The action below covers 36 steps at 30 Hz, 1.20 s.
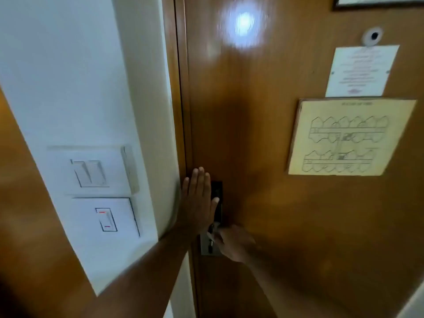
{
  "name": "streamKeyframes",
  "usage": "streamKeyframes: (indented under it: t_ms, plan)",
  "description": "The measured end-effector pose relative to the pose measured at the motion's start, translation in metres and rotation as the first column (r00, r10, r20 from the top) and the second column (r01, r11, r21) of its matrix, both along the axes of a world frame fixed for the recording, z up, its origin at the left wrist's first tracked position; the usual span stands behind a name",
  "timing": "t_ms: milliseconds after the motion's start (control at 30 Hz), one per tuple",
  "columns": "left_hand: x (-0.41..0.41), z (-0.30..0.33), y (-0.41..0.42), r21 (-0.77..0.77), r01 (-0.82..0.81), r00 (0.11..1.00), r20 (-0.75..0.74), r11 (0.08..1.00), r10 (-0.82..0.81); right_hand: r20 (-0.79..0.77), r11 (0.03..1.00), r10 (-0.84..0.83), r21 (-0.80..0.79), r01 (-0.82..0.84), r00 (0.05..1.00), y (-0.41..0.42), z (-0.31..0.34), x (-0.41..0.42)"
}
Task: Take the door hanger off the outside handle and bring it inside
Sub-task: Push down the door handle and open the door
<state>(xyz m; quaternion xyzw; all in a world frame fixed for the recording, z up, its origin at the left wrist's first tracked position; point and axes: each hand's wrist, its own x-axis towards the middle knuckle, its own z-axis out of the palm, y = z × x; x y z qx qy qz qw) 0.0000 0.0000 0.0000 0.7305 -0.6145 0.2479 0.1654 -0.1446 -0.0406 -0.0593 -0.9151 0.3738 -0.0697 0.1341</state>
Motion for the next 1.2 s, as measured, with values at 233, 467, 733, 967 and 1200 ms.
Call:
streamKeyframes:
  t_ms: [233, 467, 733, 967, 1200]
  plan:
    - [0.001, -0.022, -0.014, -0.051, 0.044, 0.99, -0.13, 0.998, -0.051, -0.269, 0.985, -0.021, 0.16, 0.066, 0.963, -0.036, -0.027, 0.035]
    - [0.004, -0.029, -0.017, -0.09, 0.055, 0.99, -0.128, 0.994, -0.066, -0.064, 0.984, -0.123, 0.12, 0.13, 0.99, -0.032, -0.069, 0.035]
    - [0.001, -0.026, -0.001, -0.04, 0.022, 0.999, -0.039, 0.999, -0.024, -0.113, 0.972, -0.073, 0.215, 0.096, 0.991, -0.017, -0.045, 0.03]
    - [-0.02, -0.025, 0.039, -0.055, 0.039, 0.998, -0.039, 0.998, -0.041, -0.326, 0.987, -0.149, -0.103, 0.121, 0.934, 0.035, -0.019, 0.011]
    - [-0.041, -0.046, 0.099, -0.162, 0.248, 0.96, -0.089, 0.955, -0.264, -0.318, 0.945, -0.312, -0.201, 0.258, 0.895, 0.108, -0.017, -0.02]
